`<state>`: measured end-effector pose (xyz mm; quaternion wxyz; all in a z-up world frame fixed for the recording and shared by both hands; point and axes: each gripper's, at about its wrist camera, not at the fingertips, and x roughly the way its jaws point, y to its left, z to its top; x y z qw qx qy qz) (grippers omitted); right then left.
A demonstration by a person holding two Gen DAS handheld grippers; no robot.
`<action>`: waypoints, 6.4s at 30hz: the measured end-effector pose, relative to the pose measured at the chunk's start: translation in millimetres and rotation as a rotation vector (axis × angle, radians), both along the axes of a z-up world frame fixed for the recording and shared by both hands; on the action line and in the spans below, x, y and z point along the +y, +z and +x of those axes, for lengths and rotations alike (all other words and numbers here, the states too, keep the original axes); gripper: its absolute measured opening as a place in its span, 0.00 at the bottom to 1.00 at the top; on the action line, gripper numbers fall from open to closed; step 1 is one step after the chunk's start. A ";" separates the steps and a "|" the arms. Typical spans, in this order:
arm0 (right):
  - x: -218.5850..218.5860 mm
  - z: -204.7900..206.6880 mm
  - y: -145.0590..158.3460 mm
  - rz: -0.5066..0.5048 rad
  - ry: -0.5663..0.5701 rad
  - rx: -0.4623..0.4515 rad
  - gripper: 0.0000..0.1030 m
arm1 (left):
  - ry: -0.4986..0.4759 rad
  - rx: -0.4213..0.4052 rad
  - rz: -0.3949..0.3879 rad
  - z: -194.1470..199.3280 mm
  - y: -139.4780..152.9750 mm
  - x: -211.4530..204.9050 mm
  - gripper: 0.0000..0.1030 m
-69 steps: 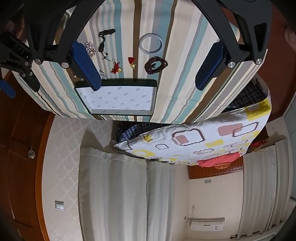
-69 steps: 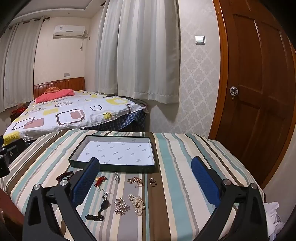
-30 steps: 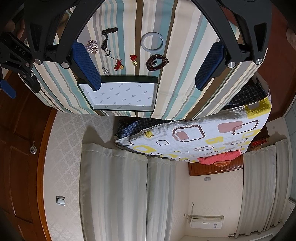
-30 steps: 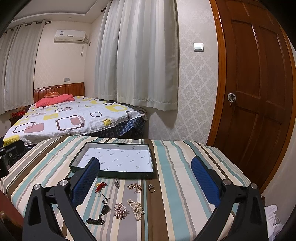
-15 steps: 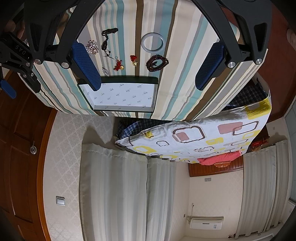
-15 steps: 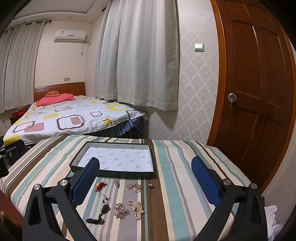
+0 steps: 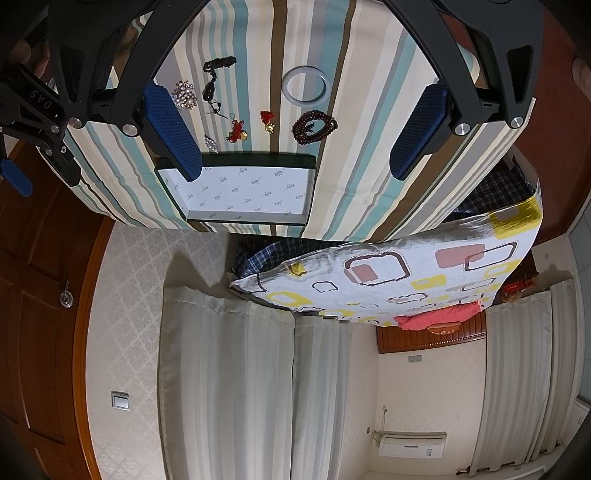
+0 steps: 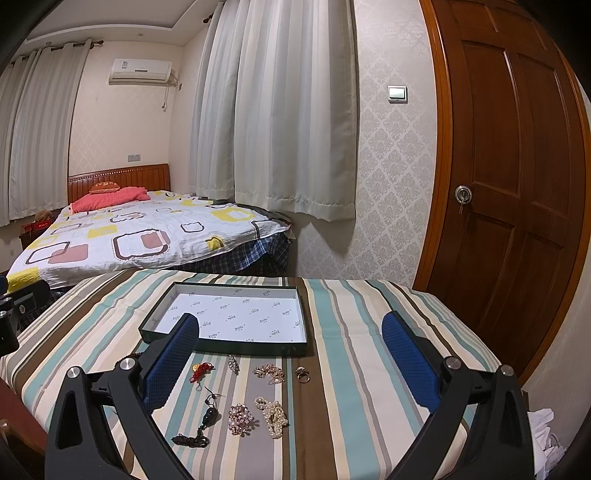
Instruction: Organize jewelry
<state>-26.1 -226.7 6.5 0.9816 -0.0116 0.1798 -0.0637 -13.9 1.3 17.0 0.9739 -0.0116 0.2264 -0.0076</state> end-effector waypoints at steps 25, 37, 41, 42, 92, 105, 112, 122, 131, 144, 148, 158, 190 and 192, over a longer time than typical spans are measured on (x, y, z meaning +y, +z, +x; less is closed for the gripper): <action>2.5 0.7 -2.6 -0.001 0.002 0.005 0.94 | -0.004 0.013 -0.004 -1.5 -9.4 -2.3 0.96; -5.6 21.1 -40.4 0.030 0.028 0.047 0.94 | -0.010 0.074 0.001 29.0 -47.9 8.6 0.96; -8.9 31.6 -62.2 0.039 0.036 0.074 0.94 | -0.010 0.119 0.001 43.0 -74.1 12.8 0.96; -9.6 36.1 -70.5 0.037 0.037 0.087 0.94 | -0.009 0.130 0.004 46.5 -80.7 13.5 0.96; -27.0 94.7 -177.6 0.158 0.098 0.406 0.53 | -0.017 0.427 0.019 111.1 -208.0 13.7 0.67; -19.9 98.6 -184.9 0.136 0.142 0.445 0.20 | -0.011 0.406 0.023 108.6 -201.9 12.8 0.67; -25.6 93.6 -177.6 0.175 0.133 0.426 0.19 | -0.009 0.378 0.020 106.8 -193.0 12.5 0.67; -25.4 94.6 -142.6 0.188 0.144 0.344 0.19 | -0.016 0.338 -0.007 109.1 -168.2 12.8 0.67; -30.0 124.0 -107.5 0.206 0.156 0.254 0.19 | -0.038 0.256 -0.020 132.9 -132.8 1.5 0.67; -34.1 201.6 -92.8 0.195 0.158 0.193 0.19 | -0.063 0.186 -0.031 223.9 -110.0 -27.9 0.67; -35.9 225.1 -107.8 0.210 0.160 0.237 0.19 | -0.062 0.207 -0.006 252.2 -124.0 -39.4 0.67; -39.5 257.2 -153.9 0.218 0.154 0.397 0.19 | -0.058 0.371 0.004 293.9 -180.4 -46.6 0.67; -27.3 210.6 -134.3 0.191 0.163 0.358 0.36 | -0.046 0.273 0.022 248.9 -152.9 -42.3 0.76; -24.9 192.9 -132.3 0.199 0.166 0.352 0.36 | -0.045 0.256 0.017 234.9 -147.4 -39.5 0.76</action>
